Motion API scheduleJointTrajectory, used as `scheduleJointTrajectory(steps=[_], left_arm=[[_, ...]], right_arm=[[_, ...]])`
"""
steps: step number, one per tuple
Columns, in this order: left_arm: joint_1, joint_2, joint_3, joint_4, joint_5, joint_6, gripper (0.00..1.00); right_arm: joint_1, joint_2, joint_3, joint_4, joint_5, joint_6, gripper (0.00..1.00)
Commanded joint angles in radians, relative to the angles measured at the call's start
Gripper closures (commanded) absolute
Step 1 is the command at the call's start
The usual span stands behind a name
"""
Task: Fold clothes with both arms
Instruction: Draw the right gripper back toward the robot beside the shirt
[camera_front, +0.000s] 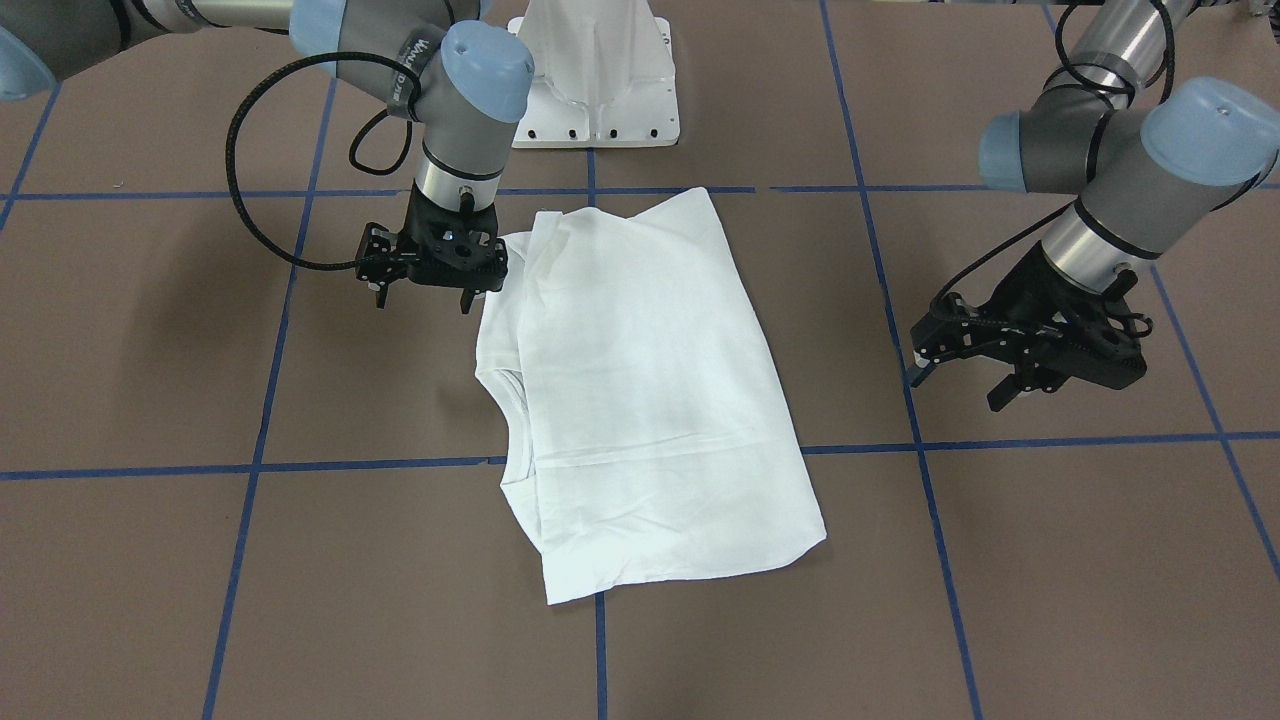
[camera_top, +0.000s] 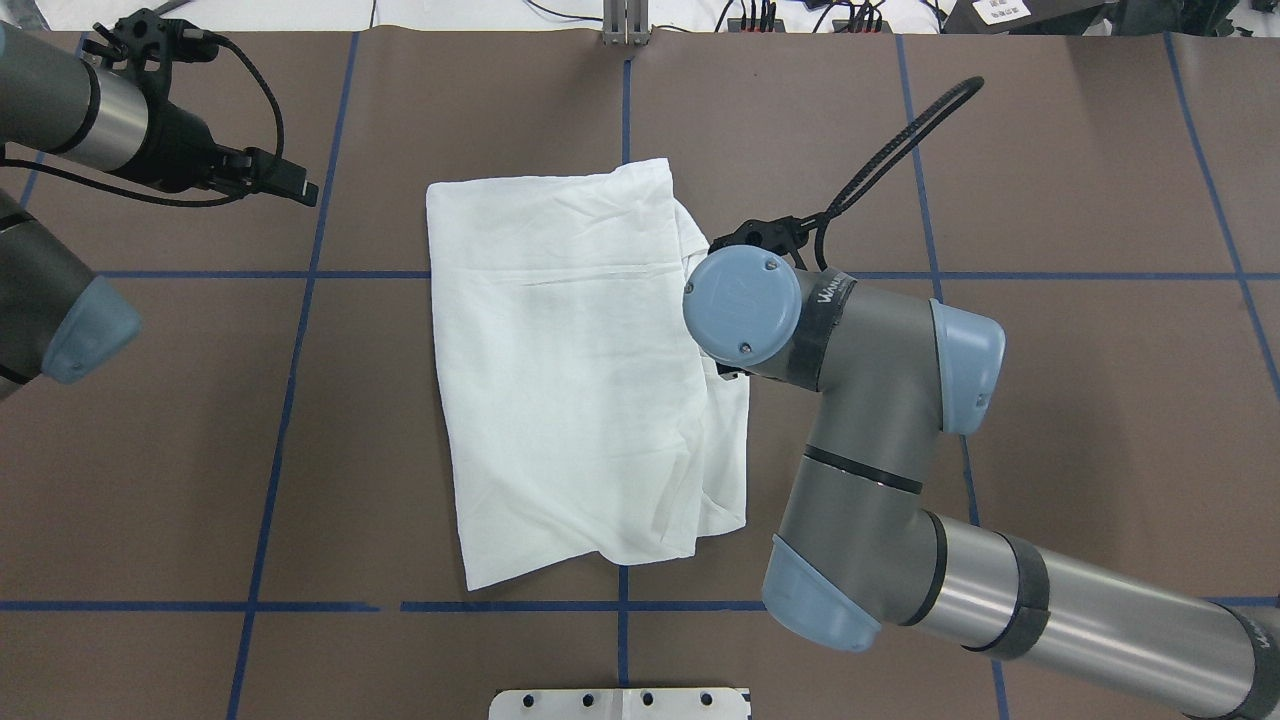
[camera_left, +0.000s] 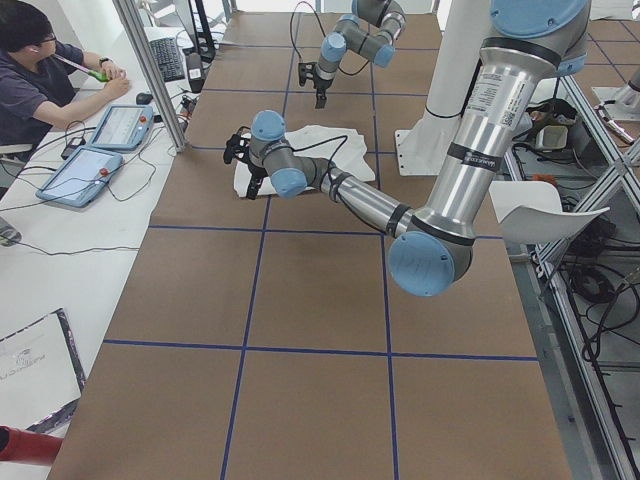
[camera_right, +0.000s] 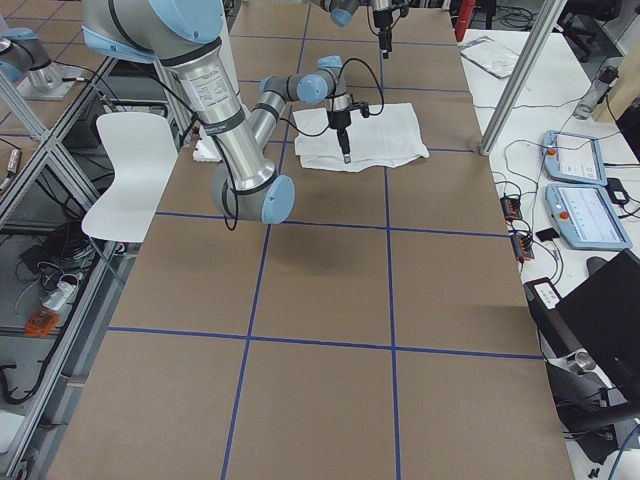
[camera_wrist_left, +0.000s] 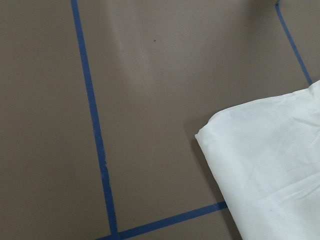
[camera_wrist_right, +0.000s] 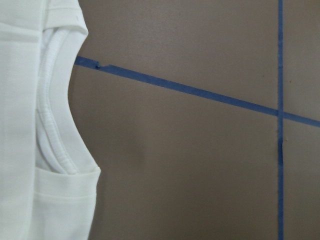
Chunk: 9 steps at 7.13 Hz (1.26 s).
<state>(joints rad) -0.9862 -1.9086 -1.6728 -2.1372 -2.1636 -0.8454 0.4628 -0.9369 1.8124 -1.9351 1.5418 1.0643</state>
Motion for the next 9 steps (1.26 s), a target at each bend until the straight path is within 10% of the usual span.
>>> scheduleJointTrajectory(steps=[1,7,9], left_arm=[[0.034,0.026,-0.056,0.002,0.004,-0.053,0.00],[0.049,0.028,-0.054,0.002,0.007,-0.053,0.00],[0.058,0.028,-0.051,0.002,0.008,-0.053,0.00]], right_arm=[[-0.062,-0.020,-0.028,0.169,0.001,0.129,0.00],[-0.165,0.029,-0.108,0.145,-0.008,0.230,0.00],[-0.164,0.023,-0.062,-0.084,0.007,0.174,0.00]])
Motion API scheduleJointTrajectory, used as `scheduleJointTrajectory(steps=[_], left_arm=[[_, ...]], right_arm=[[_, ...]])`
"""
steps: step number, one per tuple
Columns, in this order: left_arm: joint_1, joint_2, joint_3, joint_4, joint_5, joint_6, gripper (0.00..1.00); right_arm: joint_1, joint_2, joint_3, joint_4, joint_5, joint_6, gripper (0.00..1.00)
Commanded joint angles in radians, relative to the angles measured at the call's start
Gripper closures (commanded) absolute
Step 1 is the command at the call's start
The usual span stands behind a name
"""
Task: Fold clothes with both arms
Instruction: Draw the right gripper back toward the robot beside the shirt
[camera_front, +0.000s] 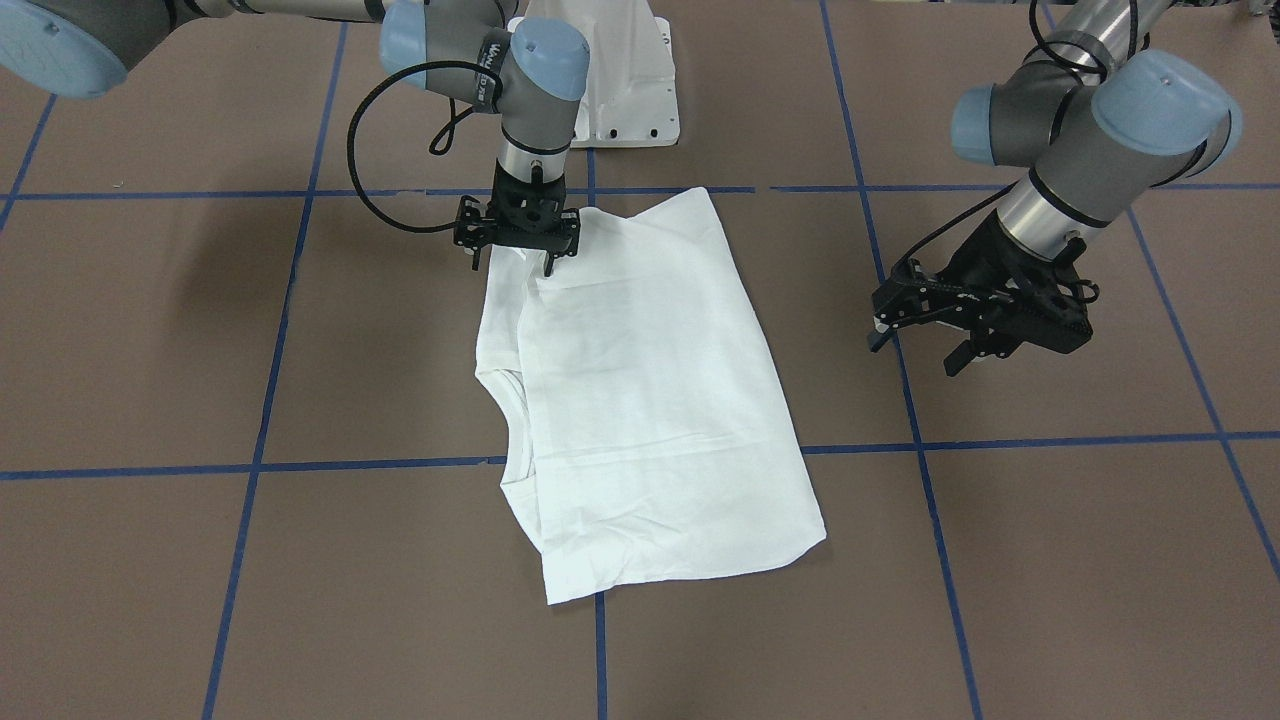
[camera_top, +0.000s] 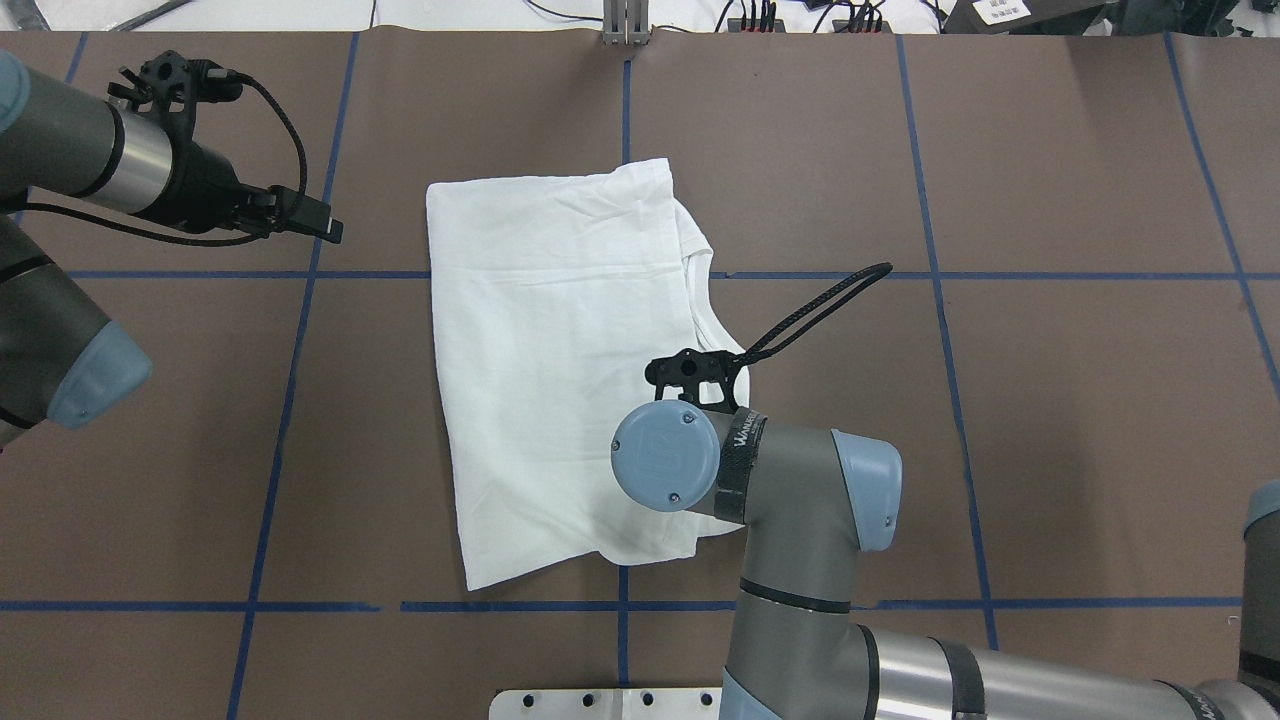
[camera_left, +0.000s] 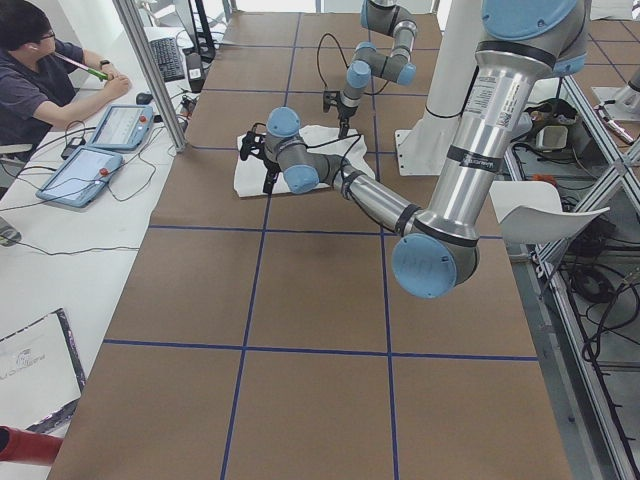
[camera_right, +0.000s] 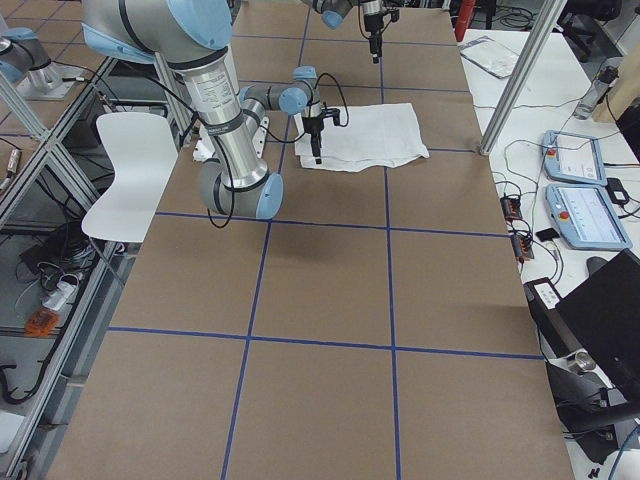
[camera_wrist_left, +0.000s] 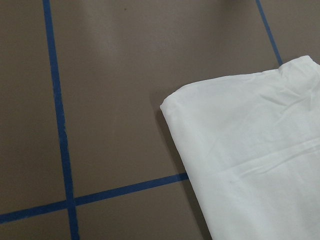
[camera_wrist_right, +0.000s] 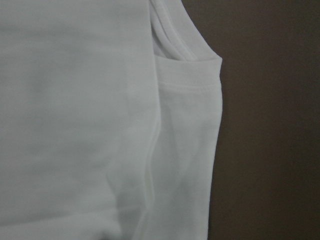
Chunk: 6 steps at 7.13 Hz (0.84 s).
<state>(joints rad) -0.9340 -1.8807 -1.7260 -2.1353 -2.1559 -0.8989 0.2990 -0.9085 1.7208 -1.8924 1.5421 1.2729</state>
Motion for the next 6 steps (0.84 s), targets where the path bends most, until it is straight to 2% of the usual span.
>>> scheduleJointTrajectory(steps=[1,2,4,5,6], left_arm=[[0.009,0.000,0.002,0.000,0.001,0.000,0.00],[0.010,0.000,0.002,0.000,0.002,0.000,0.00],[0.026,-0.002,-0.004,-0.002,0.002,-0.023,0.00],[0.074,-0.003,-0.026,-0.002,0.016,-0.073,0.00],[0.128,0.000,-0.071,0.001,0.051,-0.137,0.00]], right_arm=[[0.000,-0.030,0.076,-0.208,0.006,-0.097,0.00],[0.002,-0.064,0.086,-0.217,0.007,-0.107,0.00],[0.014,-0.070,0.181,-0.200,0.006,-0.133,0.00],[0.029,-0.076,0.204,-0.122,0.021,-0.123,0.00],[0.040,-0.146,0.248,0.036,0.054,-0.116,0.00]])
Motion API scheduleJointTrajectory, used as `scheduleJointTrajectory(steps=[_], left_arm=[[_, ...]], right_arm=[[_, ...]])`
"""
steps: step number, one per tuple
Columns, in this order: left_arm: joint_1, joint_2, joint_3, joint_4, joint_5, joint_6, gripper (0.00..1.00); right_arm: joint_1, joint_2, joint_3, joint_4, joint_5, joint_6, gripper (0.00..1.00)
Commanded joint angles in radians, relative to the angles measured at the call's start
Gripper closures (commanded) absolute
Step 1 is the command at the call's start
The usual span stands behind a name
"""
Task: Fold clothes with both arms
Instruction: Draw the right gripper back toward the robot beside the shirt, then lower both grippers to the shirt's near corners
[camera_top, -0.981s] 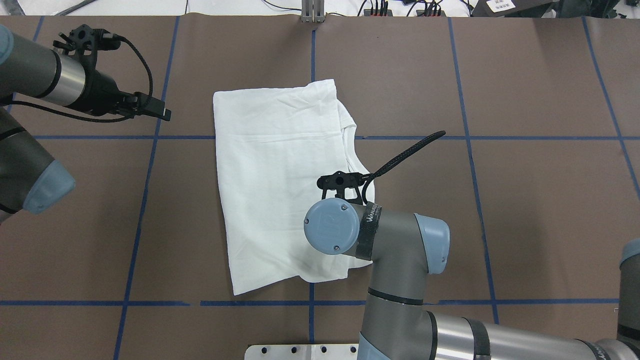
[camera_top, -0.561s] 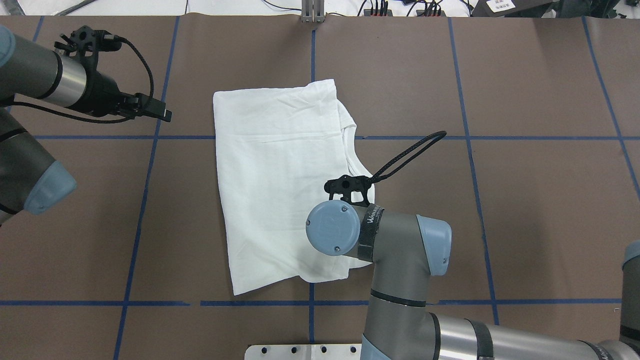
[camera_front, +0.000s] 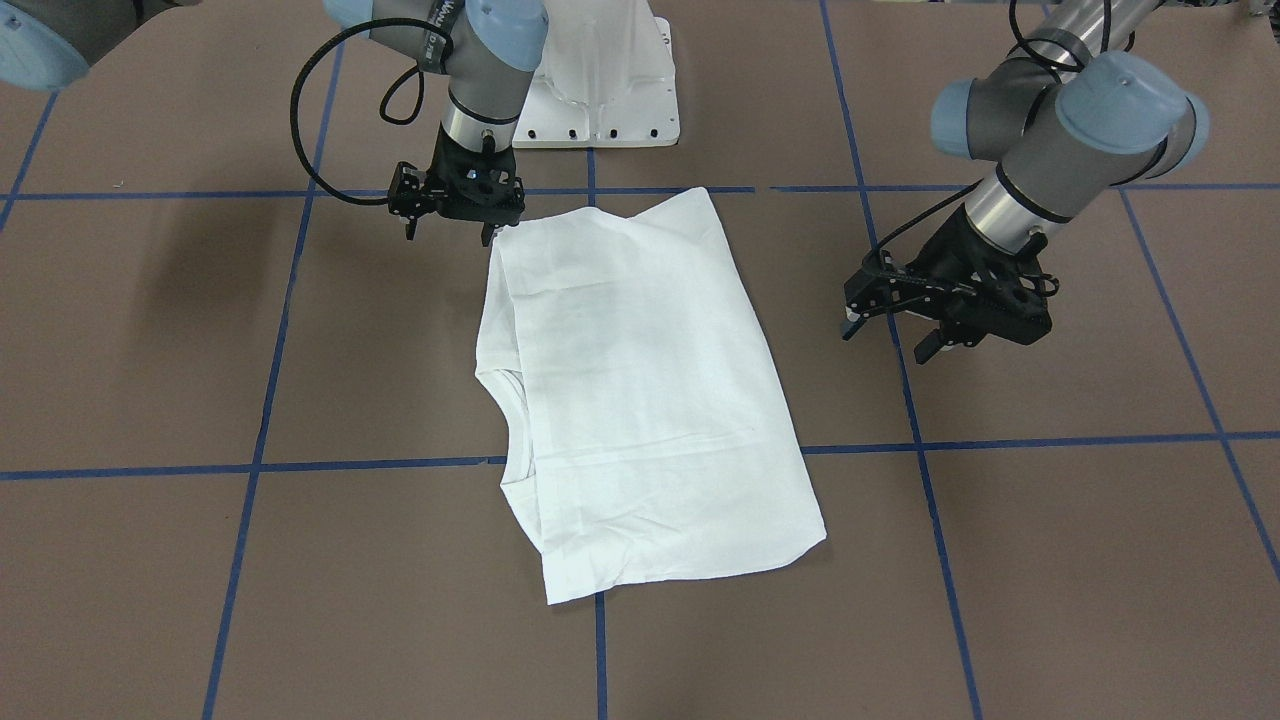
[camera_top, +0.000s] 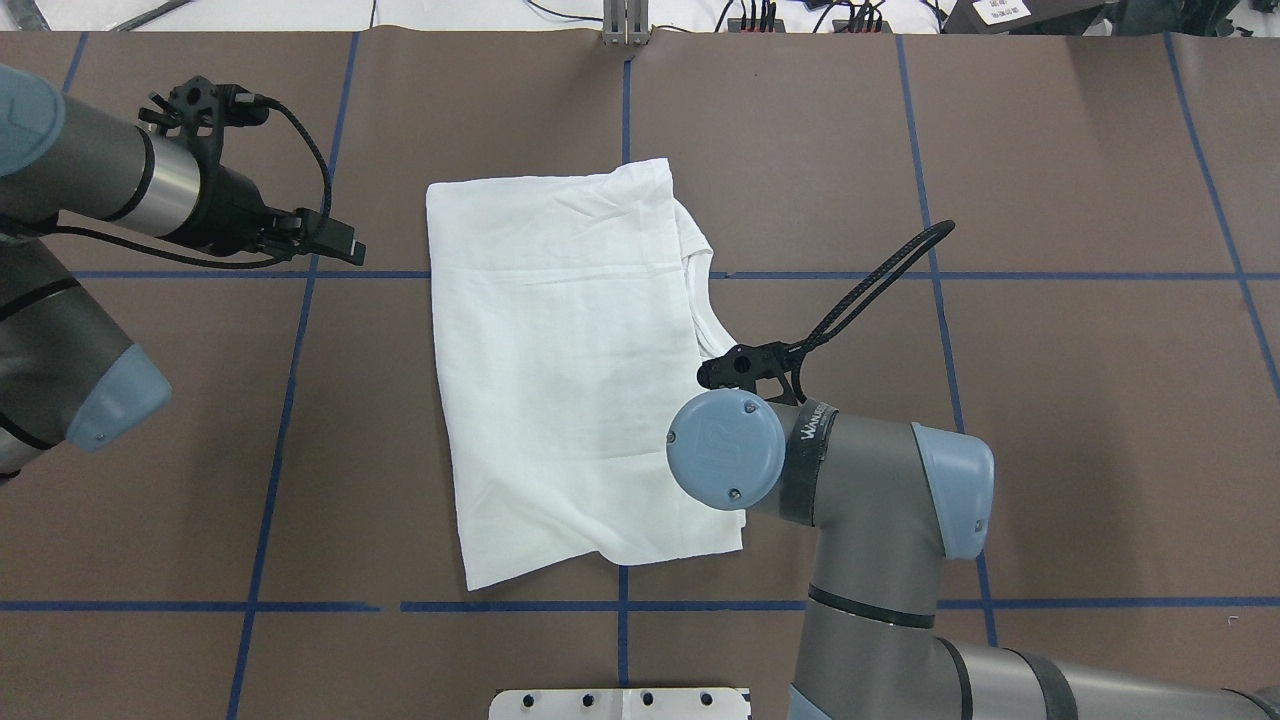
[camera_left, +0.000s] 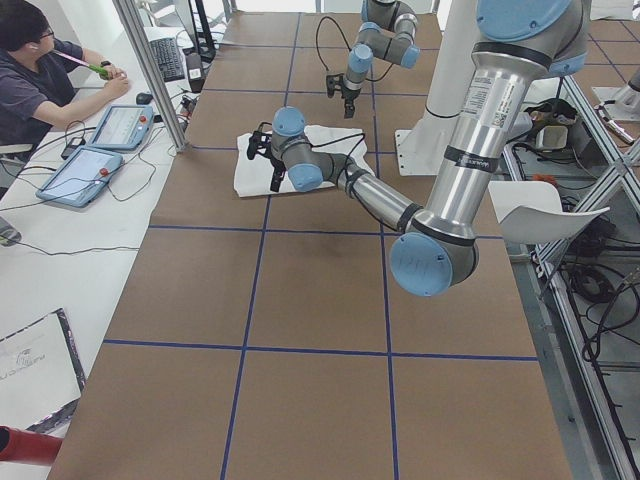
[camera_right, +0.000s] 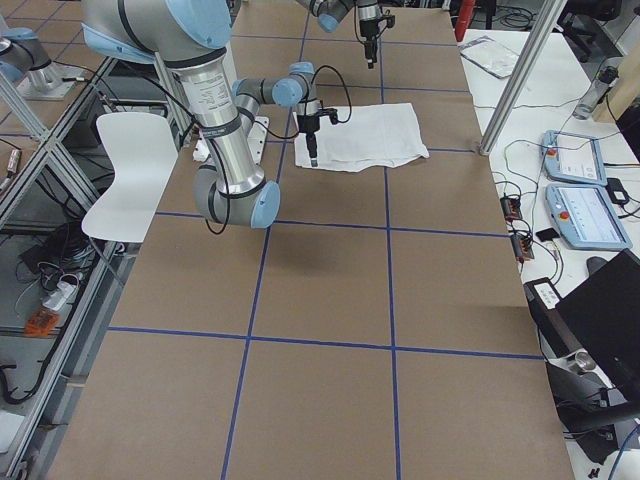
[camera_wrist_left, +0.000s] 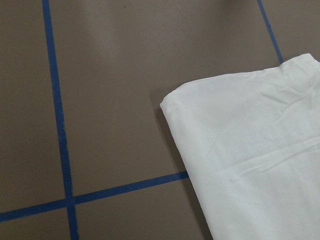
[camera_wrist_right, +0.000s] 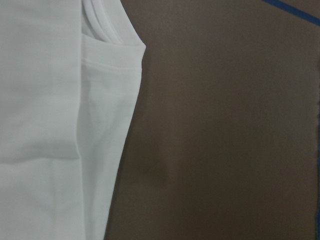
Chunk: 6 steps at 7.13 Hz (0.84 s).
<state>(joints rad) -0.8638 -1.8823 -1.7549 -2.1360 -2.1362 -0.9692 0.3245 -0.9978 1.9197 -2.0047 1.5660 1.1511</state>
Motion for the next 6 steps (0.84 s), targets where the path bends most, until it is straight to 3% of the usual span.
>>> scheduleJointTrajectory(steps=[1,3,5,6], left_arm=[[0.125,0.020,-0.096,0.007,0.063,-0.154,0.00],[0.294,0.064,-0.164,0.007,0.163,-0.341,0.00],[0.481,0.095,-0.186,0.010,0.324,-0.544,0.00],[0.529,0.097,-0.181,0.011,0.367,-0.616,0.00]], right_arm=[[0.016,-0.141,0.080,0.314,0.037,0.037,0.00],[0.016,-0.287,0.099,0.601,0.039,0.151,0.00],[0.014,-0.402,0.093,0.836,0.034,0.270,0.00],[0.014,-0.422,0.091,0.878,0.034,0.275,0.00]])
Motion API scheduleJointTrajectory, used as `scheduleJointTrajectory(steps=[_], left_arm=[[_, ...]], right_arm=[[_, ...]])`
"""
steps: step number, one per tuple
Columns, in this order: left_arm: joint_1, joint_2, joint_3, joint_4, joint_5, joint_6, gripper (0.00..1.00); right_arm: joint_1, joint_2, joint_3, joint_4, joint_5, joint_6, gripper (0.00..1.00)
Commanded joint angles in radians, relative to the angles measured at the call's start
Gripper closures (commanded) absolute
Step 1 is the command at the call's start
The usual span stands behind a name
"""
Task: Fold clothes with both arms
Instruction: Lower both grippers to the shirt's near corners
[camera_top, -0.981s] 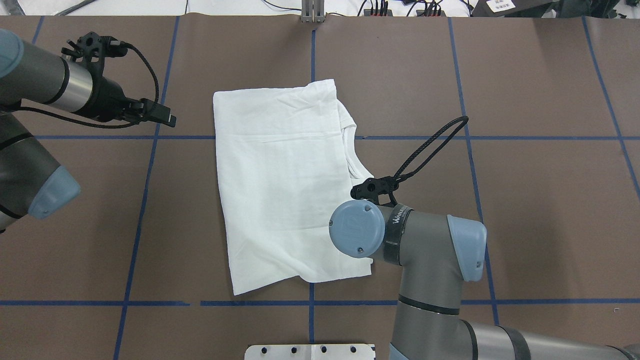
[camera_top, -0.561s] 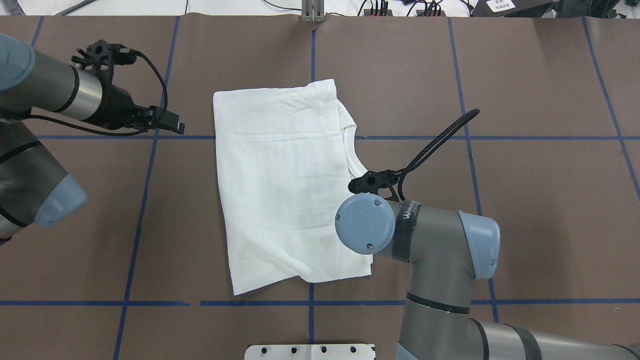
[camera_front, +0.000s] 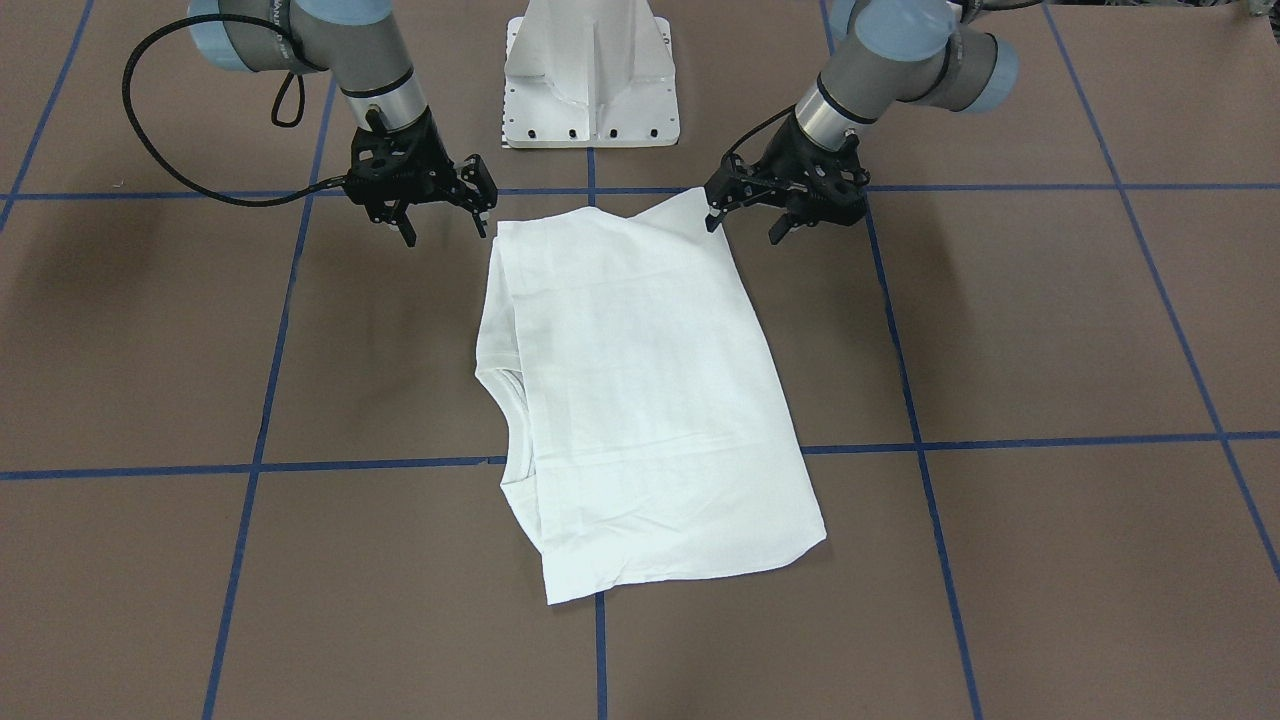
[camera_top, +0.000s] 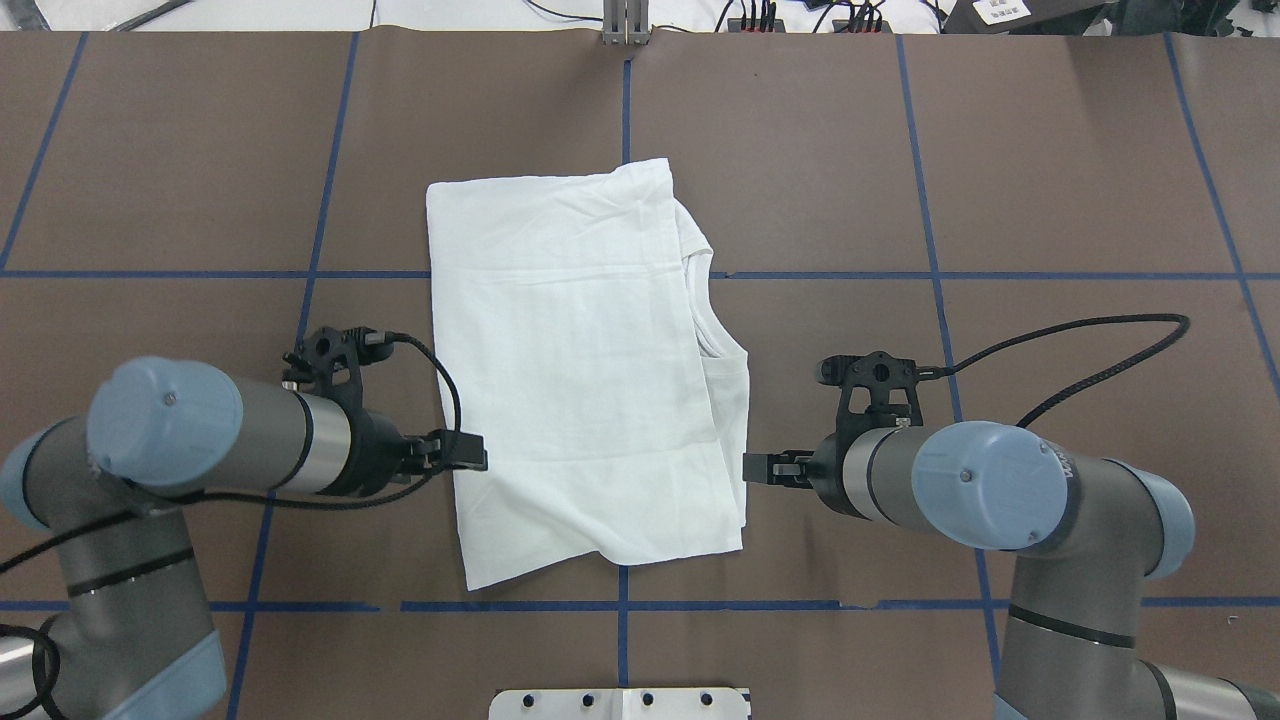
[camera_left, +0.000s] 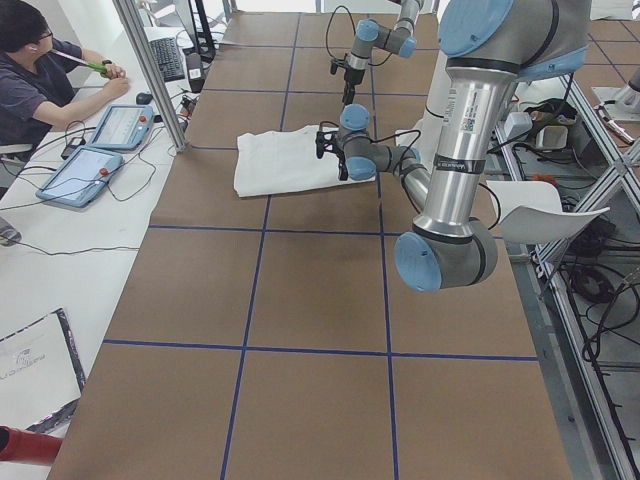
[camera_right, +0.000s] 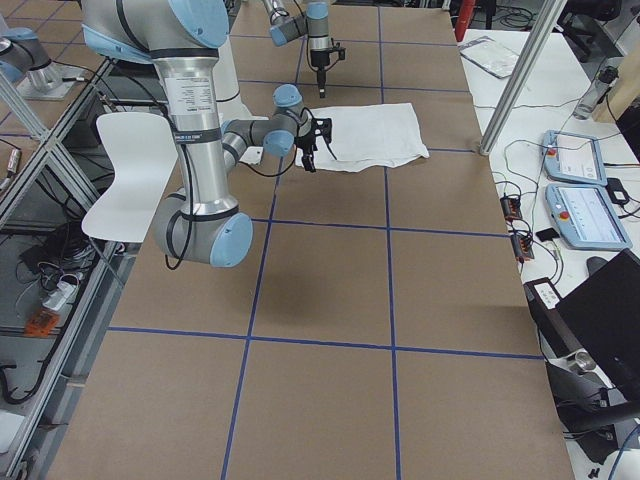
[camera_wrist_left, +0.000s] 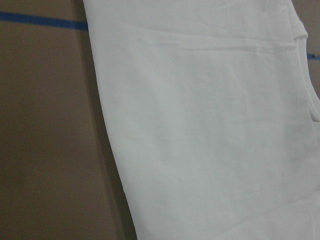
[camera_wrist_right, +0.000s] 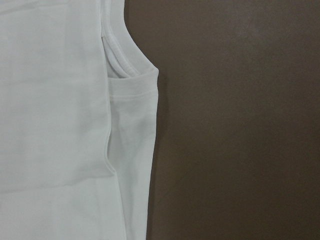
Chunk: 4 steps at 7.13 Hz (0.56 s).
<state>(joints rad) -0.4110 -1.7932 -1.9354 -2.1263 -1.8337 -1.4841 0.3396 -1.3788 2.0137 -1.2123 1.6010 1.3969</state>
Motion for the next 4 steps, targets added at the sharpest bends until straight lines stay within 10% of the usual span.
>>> scheduleJointTrajectory(steps=[1,4], left_arm=[[0.098,0.005,0.004,0.008,0.073,-0.172,0.05],[0.161,0.000,0.009,0.009,0.156,-0.232,0.36]], right_arm=[[-0.004,-0.042,-0.009,0.086,-0.004,0.030,0.00],[-0.005,-0.037,-0.019,0.086,-0.007,0.031,0.00]])
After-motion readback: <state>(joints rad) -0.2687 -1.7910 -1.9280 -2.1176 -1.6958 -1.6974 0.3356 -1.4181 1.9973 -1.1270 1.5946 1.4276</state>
